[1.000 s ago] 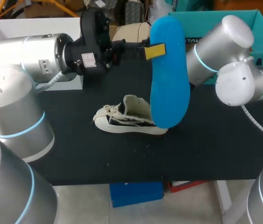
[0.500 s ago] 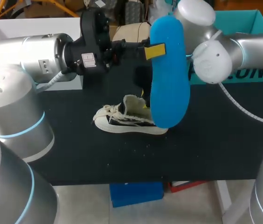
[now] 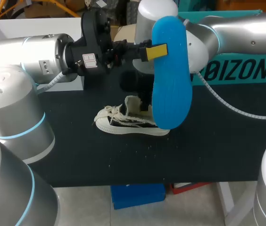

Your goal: Take the shoe out of the shoebox, open the shoe tongue, remove and reinsert the insole, then place the shoe into the shoebox

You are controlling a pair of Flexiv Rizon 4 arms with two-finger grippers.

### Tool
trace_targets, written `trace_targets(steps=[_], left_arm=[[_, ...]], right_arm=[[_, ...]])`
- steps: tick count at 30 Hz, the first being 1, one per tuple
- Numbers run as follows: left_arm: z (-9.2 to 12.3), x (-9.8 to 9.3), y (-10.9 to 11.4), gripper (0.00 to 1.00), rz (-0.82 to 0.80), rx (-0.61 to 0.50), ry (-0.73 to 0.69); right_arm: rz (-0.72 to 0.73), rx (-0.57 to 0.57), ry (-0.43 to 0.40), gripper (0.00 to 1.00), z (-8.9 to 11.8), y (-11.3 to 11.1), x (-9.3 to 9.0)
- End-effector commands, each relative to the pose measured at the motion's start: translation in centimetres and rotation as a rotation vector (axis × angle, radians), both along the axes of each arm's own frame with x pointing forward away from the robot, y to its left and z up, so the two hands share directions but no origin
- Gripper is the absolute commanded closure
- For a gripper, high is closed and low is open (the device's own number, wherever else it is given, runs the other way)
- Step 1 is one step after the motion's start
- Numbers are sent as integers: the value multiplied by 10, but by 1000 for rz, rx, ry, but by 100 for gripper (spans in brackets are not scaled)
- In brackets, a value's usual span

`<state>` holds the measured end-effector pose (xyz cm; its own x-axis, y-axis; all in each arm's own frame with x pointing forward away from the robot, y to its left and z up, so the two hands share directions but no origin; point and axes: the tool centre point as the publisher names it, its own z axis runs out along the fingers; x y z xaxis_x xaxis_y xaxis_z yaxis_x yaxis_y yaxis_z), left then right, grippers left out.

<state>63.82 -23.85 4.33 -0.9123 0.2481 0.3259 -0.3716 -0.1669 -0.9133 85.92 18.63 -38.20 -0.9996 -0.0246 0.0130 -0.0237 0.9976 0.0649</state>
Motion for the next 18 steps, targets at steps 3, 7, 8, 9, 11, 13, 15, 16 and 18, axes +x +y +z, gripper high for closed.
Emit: trace_targets(steps=[3,7,8,9,11,13,15,16,18], left_arm=[[-1,-1,-1,100,4,1,-1],[-1,-1,-1,100,4,1,-1],[-1,-1,-1,100,4,1,-1],[-1,-1,-1,100,4,1,-1],[-1,-1,-1,100,4,1,-1],[-1,-1,-1,100,4,1,-1],[-1,-1,-1,100,4,1,-1],[-1,-1,-1,100,4,1,-1],[-1,-1,-1,100,4,1,-1]], right_arm=[[-20,-105,17,53,-16,5,2],[-42,-82,30,55,-26,3,0],[-45,-77,31,55,-28,3,-1],[-53,-60,37,57,-31,2,-1],[-66,-34,41,65,-36,1,-2],[-78,-15,46,82,-39,1,-4],[-77,-17,49,96,-42,0,-5],[-79,-15,50,100,-43,0,-5],[-79,-14,54,100,-46,-1,-6]])
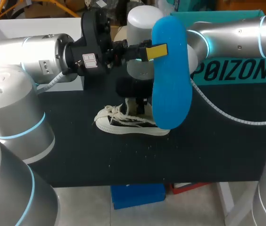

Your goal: Take the shoe out of the shoebox, open the shoe tongue, remove and reinsert the insole, then place the shoe into the shoebox

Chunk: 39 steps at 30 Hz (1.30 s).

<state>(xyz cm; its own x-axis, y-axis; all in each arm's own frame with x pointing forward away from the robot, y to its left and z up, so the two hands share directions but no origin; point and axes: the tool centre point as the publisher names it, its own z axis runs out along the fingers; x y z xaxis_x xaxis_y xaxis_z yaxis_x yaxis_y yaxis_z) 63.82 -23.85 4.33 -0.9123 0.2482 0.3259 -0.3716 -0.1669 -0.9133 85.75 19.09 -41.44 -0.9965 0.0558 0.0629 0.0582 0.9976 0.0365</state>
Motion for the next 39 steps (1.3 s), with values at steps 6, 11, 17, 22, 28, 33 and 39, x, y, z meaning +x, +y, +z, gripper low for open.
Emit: trace_targets(steps=[6,11,17,22,28,33,39], left_arm=[[-1,-1,-1,100,4,1,-1],[-1,-1,-1,100,4,1,-1],[-1,-1,-1,100,4,1,-1],[-1,-1,-1,100,4,1,-1],[-1,-1,-1,100,4,1,-1],[-1,-1,-1,100,4,1,-1],[-1,-1,-1,100,4,1,-1]], right_arm=[[64,36,-26,100,6,-1,4],[130,103,-82,100,47,11,31],[44,276,-56,100,67,11,42],[47,283,-30,100,84,4,44],[74,286,-28,100,88,4,44],[74,286,-28,100,88,4,44],[74,286,-28,100,88,4,44]])
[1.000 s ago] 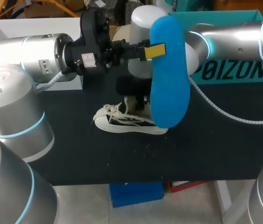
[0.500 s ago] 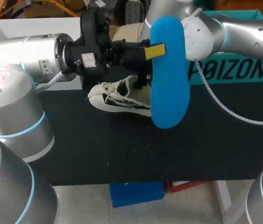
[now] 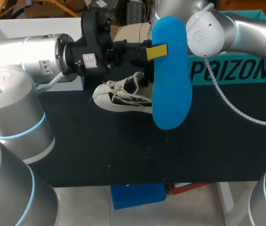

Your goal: Take the shoe out of the shoebox, open the shoe tongue, remove and reinsert the insole, then place the shoe into the shoebox

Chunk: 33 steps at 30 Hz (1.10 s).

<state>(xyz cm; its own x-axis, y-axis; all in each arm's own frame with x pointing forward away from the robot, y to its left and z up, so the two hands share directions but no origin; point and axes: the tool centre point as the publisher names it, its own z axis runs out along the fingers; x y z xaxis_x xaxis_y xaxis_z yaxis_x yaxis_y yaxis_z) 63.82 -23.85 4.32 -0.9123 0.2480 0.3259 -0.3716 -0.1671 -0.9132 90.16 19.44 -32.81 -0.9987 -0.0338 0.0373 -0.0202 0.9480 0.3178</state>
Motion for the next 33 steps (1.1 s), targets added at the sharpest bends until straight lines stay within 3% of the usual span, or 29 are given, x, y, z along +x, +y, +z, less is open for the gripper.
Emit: trace_targets(steps=[1,7,11,20,25,33], left_arm=[[-1,-1,-1,100,4,1,-1],[-1,-1,-1,100,4,1,-1],[-1,-1,-1,100,4,1,-1],[-1,-1,-1,100,4,1,-1],[-1,-1,-1,100,4,1,-1],[-1,-1,-1,100,4,1,-1]], right_arm=[[-1,-1,1,100,2,0,0],[-1,-1,1,100,2,0,0],[-41,-139,-57,100,28,-19,3],[-394,-306,-107,100,69,-44,5],[-617,-268,-84,100,72,-43,3],[-963,-107,-3,100,61,-32,0]])
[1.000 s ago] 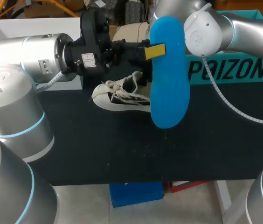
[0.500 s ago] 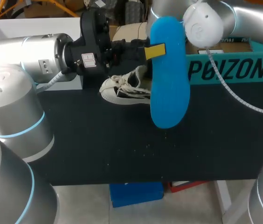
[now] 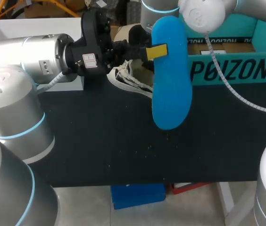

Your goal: Take the shoe out of the shoebox, open the shoe tongue, remove and reinsert the insole, then place the shoe into the shoebox

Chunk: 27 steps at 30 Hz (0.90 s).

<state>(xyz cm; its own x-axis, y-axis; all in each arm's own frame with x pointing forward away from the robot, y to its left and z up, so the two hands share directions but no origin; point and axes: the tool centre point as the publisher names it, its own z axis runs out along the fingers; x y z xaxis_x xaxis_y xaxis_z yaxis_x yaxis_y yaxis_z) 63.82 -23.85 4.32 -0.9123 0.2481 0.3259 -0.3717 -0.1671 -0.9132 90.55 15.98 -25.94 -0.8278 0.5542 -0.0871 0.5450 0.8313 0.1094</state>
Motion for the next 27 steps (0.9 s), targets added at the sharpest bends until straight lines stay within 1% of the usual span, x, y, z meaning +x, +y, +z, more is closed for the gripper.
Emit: trace_targets(steps=[1,3,4,6,10,14,19,24,27], left_arm=[[-1,-1,-1,100,4,1,-1],[-1,-1,-1,100,4,1,-1],[-1,-1,-1,100,4,1,-1],[-1,-1,-1,100,4,1,-1],[-1,-1,-1,100,4,1,-1],[-1,-1,-1,100,4,1,-1],[-1,-1,-1,100,4,1,-1],[-1,-1,-1,100,4,1,-1],[-1,-1,-1,100,4,1,-1]], right_arm=[[-382,169,-33,100,-10,4,-4],[-430,197,-31,100,-13,6,-6],[-476,228,-29,100,-15,7,-7],[-524,242,-41,100,-17,8,-7],[-615,256,-80,100,-19,6,-6],[-676,243,-112,100,-21,3,-3],[-699,221,-139,100,-24,-1,-1],[-694,192,-140,100,-37,-2,0],[-693,182,-128,100,-47,-1,2]])
